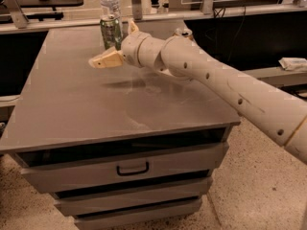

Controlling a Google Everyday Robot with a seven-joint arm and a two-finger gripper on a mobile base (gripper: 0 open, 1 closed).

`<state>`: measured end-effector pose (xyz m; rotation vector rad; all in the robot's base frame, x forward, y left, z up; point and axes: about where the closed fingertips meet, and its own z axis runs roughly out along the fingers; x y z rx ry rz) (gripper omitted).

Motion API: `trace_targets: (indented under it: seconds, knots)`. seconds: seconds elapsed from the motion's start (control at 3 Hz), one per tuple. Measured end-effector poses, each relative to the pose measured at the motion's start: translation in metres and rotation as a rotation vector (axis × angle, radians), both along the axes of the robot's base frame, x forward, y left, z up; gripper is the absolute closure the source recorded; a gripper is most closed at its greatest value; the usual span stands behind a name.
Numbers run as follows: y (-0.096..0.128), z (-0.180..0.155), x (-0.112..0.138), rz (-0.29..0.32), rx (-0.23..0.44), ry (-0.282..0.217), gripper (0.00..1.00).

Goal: Move green can near blue plastic bottle

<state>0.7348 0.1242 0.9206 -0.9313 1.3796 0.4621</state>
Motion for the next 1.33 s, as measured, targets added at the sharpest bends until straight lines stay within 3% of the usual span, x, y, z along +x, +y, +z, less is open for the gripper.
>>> trace_targets:
  seconds: [0.33, 0.67, 1.33]
  knots:
    - [-0.008, 0.025, -0.043, 0.104, -0.005, -0.059, 0.00]
    - [-0.035, 0.064, -0.066, 0.182, -0.041, -0.110, 0.00]
    - [-0.140, 0.113, -0.075, 0.216, -0.205, -0.170, 0.00]
